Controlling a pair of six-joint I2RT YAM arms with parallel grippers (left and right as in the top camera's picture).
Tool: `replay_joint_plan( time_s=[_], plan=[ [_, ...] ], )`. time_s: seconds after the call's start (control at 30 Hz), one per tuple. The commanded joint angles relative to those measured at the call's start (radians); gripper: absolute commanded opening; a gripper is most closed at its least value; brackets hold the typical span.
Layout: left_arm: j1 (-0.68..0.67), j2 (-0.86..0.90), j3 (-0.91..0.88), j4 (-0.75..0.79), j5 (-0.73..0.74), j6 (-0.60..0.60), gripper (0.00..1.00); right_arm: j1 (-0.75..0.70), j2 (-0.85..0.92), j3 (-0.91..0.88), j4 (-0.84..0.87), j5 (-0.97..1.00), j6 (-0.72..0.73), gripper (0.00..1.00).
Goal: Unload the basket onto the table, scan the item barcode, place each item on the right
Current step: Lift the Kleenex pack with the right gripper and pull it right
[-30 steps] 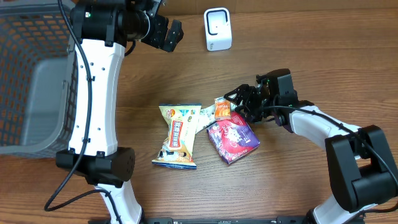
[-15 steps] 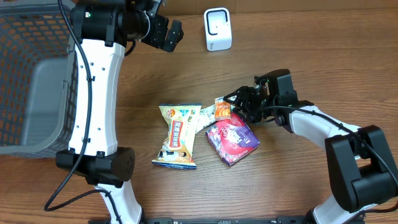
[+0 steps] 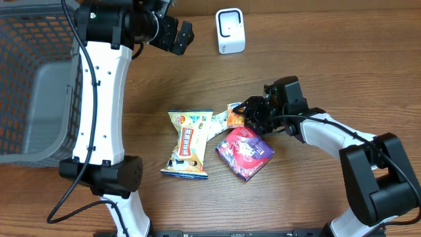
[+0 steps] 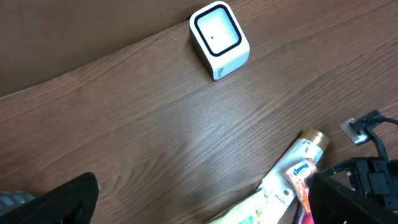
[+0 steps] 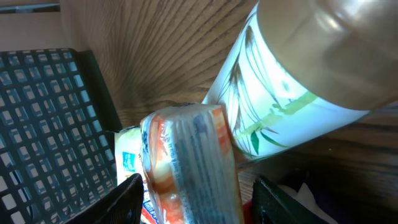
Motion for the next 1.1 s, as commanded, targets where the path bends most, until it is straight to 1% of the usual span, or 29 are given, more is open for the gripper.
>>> replay_joint_plan(
  time_s=[0.0, 0.07, 0.3, 0.53, 0.6, 0.7, 0.8, 0.9, 0.93, 1.0, 1.07],
  plan=[
    [0.004, -0.008, 0.006, 0.000, -0.013, 0.006, 1.00, -0.005, 0.010, 0.014, -0.002, 0.021, 0.000, 0.57],
    [0.004, -0.008, 0.006, 0.000, -0.019, 0.006, 1.00, -0.005, 0.010, 0.014, 0.001, 0.021, 0.000, 0.53],
    [0.004, -0.008, 0.006, -0.003, -0.029, 0.006, 1.00, -0.005, 0.010, 0.014, 0.001, 0.020, -0.003, 0.24],
    [0.004, -0.008, 0.006, -0.007, -0.037, 0.006, 1.00, -0.005, 0.010, 0.014, 0.003, -0.042, -0.004, 0.04],
    [0.004, -0.008, 0.006, -0.007, -0.062, 0.006, 1.00, -0.010, 0.010, 0.014, 0.023, -0.109, -0.003, 0.04],
    [0.004, -0.008, 0.006, -0.017, -0.092, 0.005, 1.00, -0.037, 0.010, 0.014, 0.107, -0.342, 0.014, 0.04],
    [0.004, -0.008, 0.006, -0.026, -0.110, 0.005, 1.00, -0.096, 0.010, 0.014, 0.176, -0.607, 0.032, 0.04],
    [0.004, -0.008, 0.006, -0.026, -0.110, 0.005, 1.00, -0.169, 0.010, 0.014, 0.190, -0.876, 0.038, 0.04],
    [0.004, -0.008, 0.006, -0.026, -0.108, 0.005, 1.00, -0.191, 0.010, 0.014, 0.188, -0.928, 0.039, 0.04],
    [0.004, -0.008, 0.006, -0.026, -0.108, -0.006, 1.00, -0.223, 0.006, 0.011, 0.154, -0.927, 0.041, 0.04],
    [0.004, -0.008, 0.006, -0.035, -0.107, -0.023, 1.00, -0.249, 0.006, 0.011, 0.159, -0.927, 0.004, 0.04]
  ],
)
